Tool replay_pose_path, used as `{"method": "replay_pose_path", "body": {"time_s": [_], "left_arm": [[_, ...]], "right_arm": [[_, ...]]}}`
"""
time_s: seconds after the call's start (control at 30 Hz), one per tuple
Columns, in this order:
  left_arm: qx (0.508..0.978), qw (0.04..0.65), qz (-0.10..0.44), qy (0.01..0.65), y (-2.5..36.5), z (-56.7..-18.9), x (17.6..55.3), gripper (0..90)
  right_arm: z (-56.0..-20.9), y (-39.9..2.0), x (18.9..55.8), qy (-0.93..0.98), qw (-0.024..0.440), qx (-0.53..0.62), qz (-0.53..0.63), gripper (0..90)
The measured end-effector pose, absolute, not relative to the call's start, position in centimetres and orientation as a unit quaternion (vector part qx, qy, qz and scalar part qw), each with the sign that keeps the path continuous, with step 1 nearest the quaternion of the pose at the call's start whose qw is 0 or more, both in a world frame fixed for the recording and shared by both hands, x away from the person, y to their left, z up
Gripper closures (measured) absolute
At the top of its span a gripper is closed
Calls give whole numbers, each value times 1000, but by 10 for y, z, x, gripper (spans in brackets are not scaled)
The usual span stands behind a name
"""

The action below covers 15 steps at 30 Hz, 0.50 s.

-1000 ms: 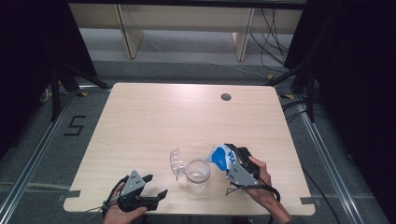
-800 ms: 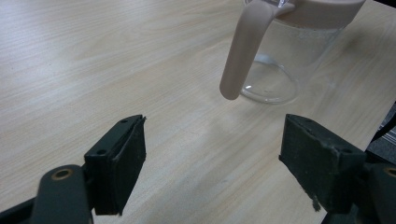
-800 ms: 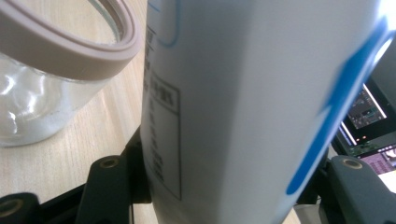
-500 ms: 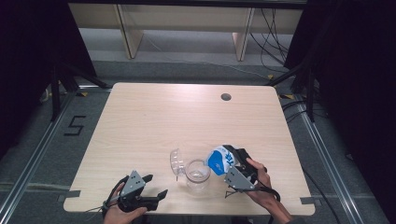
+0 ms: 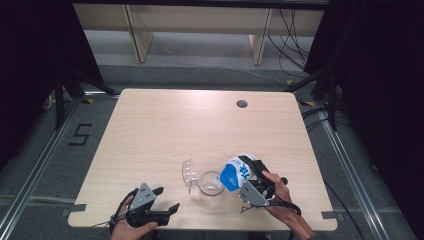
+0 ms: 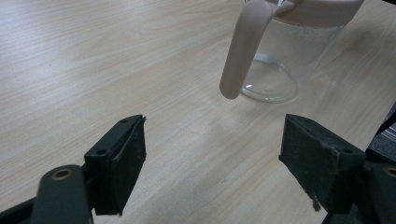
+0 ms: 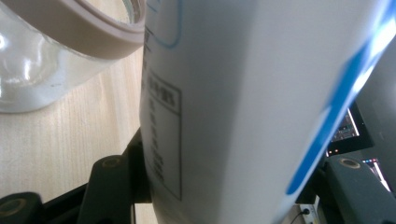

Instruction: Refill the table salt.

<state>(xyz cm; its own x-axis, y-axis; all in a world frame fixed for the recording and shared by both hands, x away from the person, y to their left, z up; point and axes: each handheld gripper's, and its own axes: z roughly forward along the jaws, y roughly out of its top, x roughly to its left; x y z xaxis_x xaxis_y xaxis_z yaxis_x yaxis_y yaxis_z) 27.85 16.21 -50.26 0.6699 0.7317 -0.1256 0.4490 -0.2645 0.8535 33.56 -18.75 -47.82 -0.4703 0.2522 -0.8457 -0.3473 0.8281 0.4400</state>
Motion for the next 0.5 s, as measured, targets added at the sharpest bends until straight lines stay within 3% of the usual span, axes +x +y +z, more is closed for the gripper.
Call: {"method": "replay_pose_path", "body": {"time_s": [0.5], "left_arm": [[782,473,150,379,162,-502,278,219]], "right_arm": [[-477,-186,333,804,528,-36,271,431]]}}
